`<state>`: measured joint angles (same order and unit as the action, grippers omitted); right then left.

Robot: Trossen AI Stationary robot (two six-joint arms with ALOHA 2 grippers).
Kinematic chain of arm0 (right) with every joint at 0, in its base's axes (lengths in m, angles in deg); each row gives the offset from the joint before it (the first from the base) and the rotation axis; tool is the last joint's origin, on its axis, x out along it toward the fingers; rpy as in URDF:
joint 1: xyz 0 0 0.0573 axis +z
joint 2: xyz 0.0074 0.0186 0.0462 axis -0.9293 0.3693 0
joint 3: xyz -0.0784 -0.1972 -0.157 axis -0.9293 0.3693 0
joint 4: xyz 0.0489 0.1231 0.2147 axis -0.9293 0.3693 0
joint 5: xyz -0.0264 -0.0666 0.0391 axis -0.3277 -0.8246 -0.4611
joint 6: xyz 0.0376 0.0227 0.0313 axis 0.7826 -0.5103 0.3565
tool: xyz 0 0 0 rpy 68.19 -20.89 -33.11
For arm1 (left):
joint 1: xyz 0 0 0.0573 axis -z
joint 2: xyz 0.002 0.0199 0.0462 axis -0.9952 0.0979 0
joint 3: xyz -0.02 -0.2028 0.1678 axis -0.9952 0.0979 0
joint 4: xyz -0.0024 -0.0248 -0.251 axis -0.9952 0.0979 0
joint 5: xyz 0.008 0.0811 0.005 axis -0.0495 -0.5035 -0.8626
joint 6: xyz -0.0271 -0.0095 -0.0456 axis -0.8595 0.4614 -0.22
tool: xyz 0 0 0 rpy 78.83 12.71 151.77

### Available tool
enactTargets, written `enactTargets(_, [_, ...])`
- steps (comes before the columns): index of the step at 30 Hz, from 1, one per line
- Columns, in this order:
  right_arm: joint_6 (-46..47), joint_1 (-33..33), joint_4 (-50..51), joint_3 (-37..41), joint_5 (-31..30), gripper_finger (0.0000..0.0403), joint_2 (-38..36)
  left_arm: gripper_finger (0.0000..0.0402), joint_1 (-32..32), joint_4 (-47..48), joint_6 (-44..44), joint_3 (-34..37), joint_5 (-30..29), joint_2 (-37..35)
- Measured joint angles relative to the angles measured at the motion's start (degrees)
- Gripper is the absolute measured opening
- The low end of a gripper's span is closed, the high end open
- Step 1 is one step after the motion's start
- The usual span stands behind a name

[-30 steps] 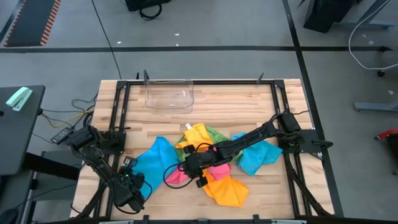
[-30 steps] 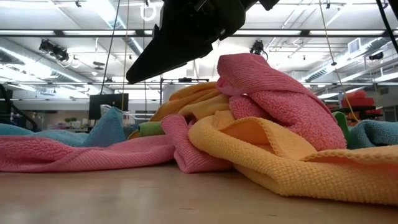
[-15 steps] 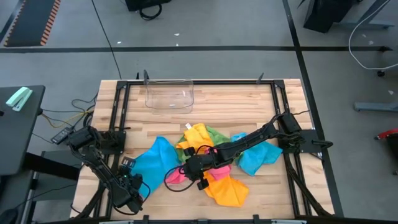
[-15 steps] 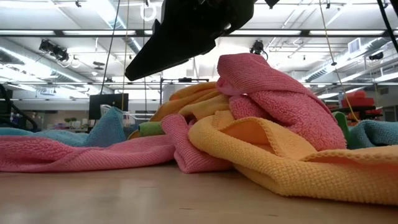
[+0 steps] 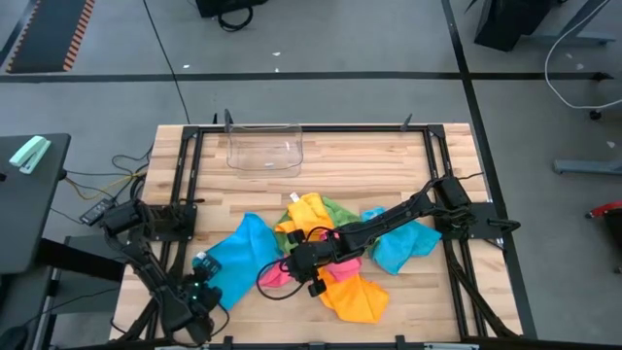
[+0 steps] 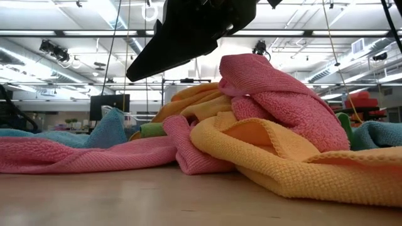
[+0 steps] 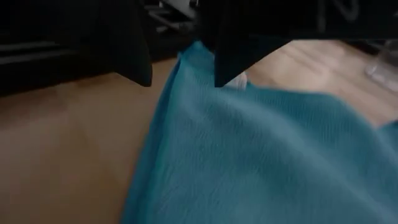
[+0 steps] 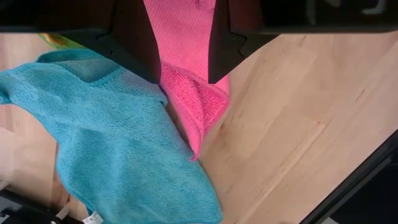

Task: Fold microfiber towels
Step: Fold the left blue microfiber towel

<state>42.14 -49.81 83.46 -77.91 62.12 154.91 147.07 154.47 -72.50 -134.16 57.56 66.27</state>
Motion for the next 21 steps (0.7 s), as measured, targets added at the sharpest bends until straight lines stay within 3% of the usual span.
enactTargets(9, [0.0, 0.0, 0.7, 0.0, 0.0, 0.0143, 0.0, 0.0159, -2.7, -14.0, 1.6, 0.0, -1.1, 0.0])
enactTargets(16, [0.1, 0.0, 4.0, 0.0, 0.0, 0.0143, 0.0, 0.0132, -8.1, -10.6, -2.1, 0.0, -1.3, 0.0])
enactTargets(21, [0.4, 0.0, 4.9, 0.0, 1.6, 0.0143, 0.0, 0.011, -10.5, -15.3, -0.6, 0.0, 1.3, 0.0])
